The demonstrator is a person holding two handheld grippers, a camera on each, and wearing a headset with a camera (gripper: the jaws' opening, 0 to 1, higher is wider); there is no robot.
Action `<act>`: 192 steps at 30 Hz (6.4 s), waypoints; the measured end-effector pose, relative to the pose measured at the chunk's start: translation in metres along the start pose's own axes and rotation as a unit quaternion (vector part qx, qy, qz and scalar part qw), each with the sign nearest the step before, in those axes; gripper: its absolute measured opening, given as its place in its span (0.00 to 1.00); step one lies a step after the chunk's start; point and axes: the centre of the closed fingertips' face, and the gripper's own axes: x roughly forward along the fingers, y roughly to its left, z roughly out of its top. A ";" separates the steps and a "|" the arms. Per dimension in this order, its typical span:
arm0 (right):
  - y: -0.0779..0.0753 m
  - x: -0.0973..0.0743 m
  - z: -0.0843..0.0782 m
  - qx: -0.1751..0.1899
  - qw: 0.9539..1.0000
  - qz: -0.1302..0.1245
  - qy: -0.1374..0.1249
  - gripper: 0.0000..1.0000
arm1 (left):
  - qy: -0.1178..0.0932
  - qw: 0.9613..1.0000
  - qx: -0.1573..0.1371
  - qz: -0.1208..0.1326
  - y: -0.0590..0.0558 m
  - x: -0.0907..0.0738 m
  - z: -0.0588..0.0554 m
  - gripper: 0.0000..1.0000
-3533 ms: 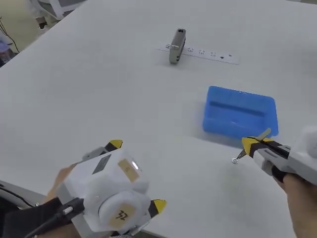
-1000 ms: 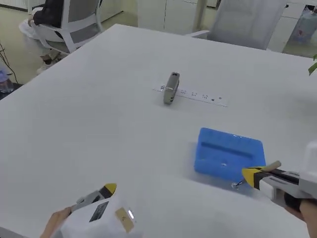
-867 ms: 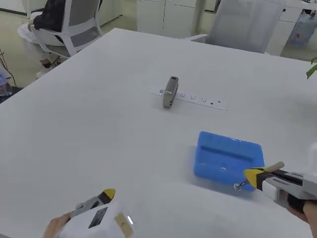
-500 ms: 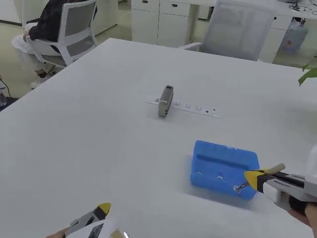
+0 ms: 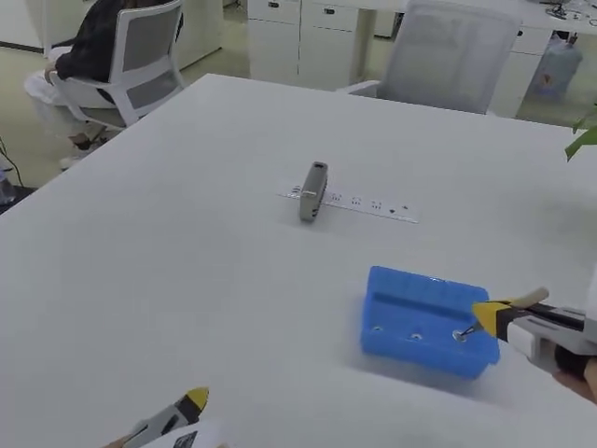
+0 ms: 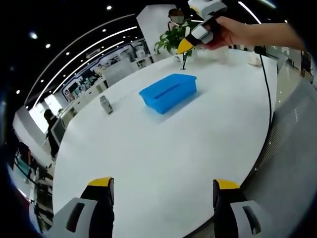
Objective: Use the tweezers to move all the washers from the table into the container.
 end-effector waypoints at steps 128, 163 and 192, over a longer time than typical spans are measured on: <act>0.152 -0.071 -0.038 -0.135 0.969 0.207 0.011 0.03 | -0.211 0.904 0.072 -0.365 -0.078 -0.083 0.212 0.16; 0.148 -0.061 -0.070 -0.130 0.963 0.229 0.049 0.08 | -0.158 0.869 0.239 -0.402 -0.093 -0.069 0.190 0.00; 0.122 -0.044 -0.091 -0.128 0.970 0.202 0.051 0.04 | -0.156 0.859 0.243 -0.422 -0.071 -0.064 0.196 0.00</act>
